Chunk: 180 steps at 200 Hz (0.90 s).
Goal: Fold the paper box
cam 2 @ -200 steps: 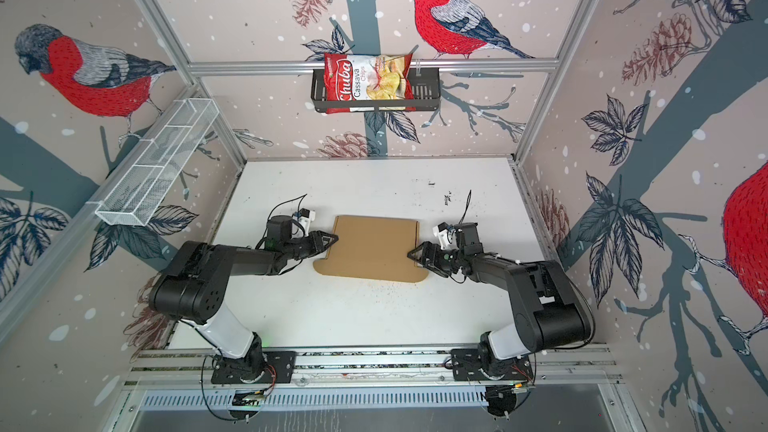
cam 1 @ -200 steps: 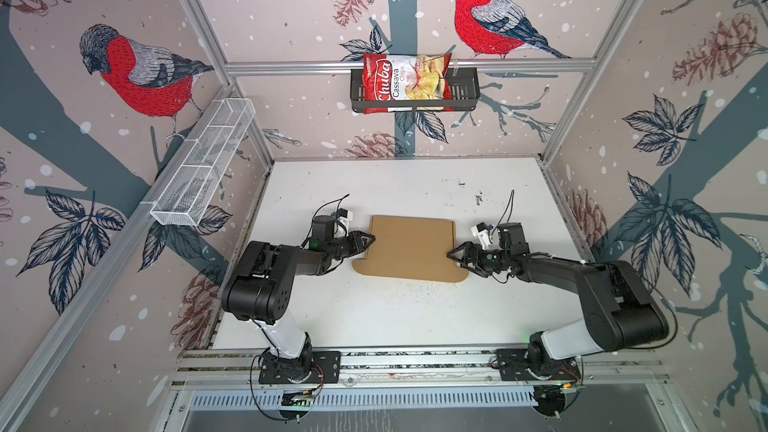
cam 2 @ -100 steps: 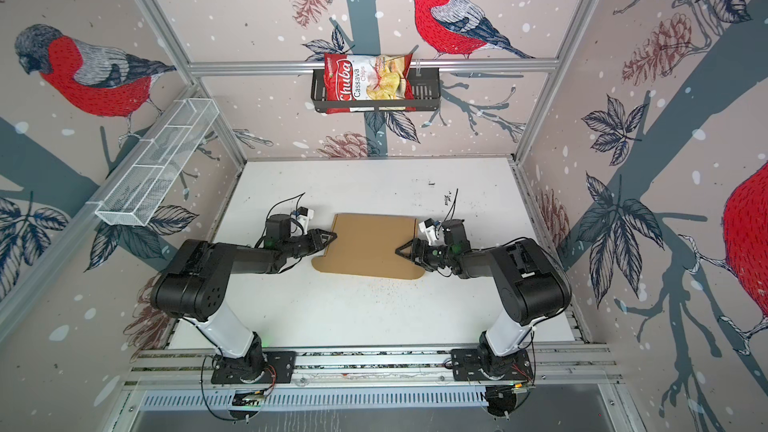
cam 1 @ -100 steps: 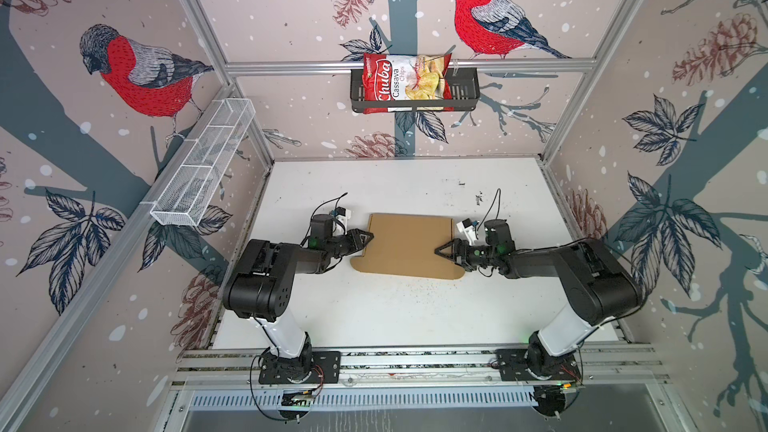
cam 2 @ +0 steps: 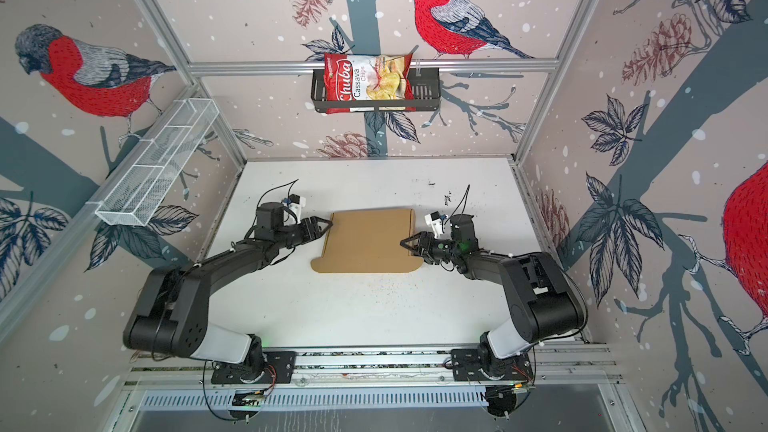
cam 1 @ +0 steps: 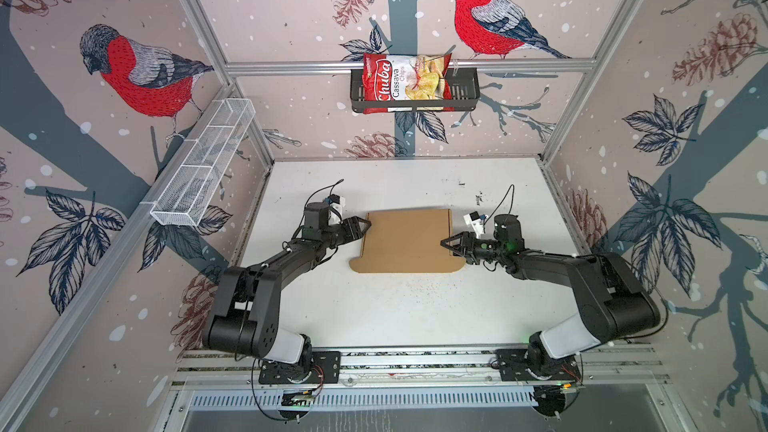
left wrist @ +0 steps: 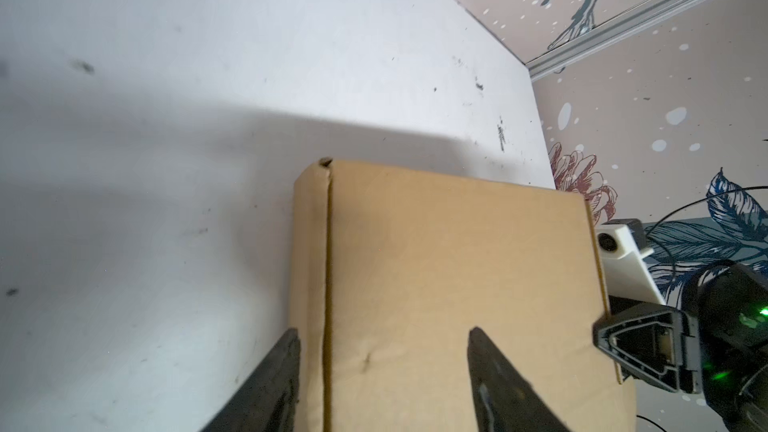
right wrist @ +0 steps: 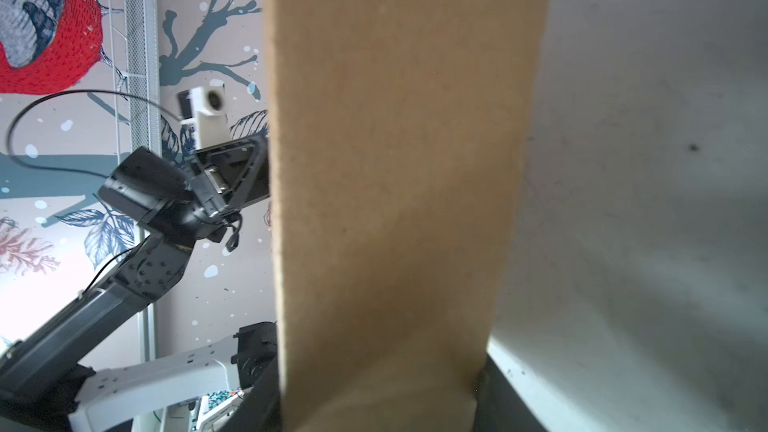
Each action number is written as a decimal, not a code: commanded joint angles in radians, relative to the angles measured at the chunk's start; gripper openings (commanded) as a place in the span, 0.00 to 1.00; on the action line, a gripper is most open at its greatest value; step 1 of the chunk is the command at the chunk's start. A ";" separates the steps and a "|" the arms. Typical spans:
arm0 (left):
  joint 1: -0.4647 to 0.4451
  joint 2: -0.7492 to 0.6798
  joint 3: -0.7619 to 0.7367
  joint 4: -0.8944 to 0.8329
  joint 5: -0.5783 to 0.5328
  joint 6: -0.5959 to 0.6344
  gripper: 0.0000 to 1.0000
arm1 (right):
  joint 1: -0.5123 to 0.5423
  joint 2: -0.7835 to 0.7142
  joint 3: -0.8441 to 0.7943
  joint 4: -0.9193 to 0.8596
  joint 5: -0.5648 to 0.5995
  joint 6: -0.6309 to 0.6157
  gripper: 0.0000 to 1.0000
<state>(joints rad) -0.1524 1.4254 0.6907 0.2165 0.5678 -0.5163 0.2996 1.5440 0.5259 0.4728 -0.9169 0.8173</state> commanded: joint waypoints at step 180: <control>-0.754 -0.365 0.002 -0.337 -0.897 1.370 0.96 | -0.007 -0.213 0.052 -0.113 -0.120 0.498 0.40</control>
<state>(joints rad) -0.9020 1.0477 0.7136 -0.1745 -0.2409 0.7155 0.2882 1.3472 0.5709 0.3748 -0.9936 1.2884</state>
